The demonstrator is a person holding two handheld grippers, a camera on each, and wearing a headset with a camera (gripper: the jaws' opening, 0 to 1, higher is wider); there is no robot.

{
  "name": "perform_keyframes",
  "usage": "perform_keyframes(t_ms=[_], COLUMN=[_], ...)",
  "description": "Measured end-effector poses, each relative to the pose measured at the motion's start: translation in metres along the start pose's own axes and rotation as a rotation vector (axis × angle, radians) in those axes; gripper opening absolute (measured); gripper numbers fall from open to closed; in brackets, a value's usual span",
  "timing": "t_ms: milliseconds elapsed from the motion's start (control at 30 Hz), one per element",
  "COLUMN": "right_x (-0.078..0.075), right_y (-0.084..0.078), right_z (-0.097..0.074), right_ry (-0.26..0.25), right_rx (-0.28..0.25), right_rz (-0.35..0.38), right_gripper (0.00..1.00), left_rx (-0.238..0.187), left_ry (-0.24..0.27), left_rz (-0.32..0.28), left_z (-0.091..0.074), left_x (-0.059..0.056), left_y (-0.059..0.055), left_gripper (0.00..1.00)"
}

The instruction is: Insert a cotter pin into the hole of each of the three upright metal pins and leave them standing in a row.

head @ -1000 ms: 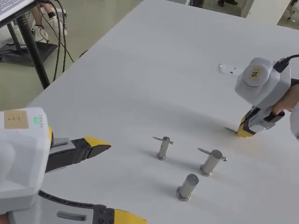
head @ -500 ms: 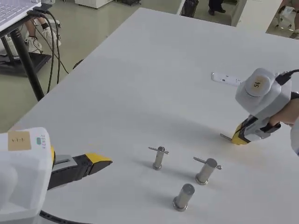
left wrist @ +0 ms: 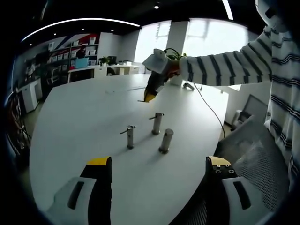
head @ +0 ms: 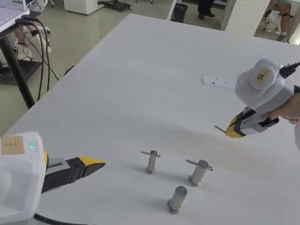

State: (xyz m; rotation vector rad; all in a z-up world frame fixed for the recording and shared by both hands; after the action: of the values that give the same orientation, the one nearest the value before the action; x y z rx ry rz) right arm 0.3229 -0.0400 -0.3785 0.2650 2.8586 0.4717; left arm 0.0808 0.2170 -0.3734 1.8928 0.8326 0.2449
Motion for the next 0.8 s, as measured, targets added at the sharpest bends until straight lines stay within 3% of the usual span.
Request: perform_keyframes(t_ms=[300,667,800], right_x=[0.020,0.040,0.048], right_y=[0.003,-0.004,-0.007], right_z=[-0.032,-0.062,-0.071], right_ry=[-0.043,-0.114,-0.155], right_rx=[-0.055,-0.082,-0.102], right_rz=[-0.032,-0.066,-0.063], right_gripper=[0.00,0.00,0.00], left_rx=[0.006,0.006,-0.008], left_ry=[-0.011,-0.022,-0.029], left_rz=[0.006,0.043,0.019], left_z=[0.004,0.007,0.008], left_x=[-0.001,0.004,0.006], left_y=[0.001,0.015,0.022], left_gripper=[0.79,0.77,0.76])
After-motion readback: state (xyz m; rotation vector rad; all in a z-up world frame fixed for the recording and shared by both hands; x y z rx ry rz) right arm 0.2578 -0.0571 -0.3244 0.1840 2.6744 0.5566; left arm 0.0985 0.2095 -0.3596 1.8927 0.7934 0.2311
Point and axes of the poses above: the centre of the closed fingertips' face, and the gripper's own axes: z roughly forward along the fingers, x roughly to its left, y roughly out of its top, the point moved 8 cm from there along -z, roughly backward along the fingers, and after that the axes turned 2 degrees about -y, right-handed, at the moved point
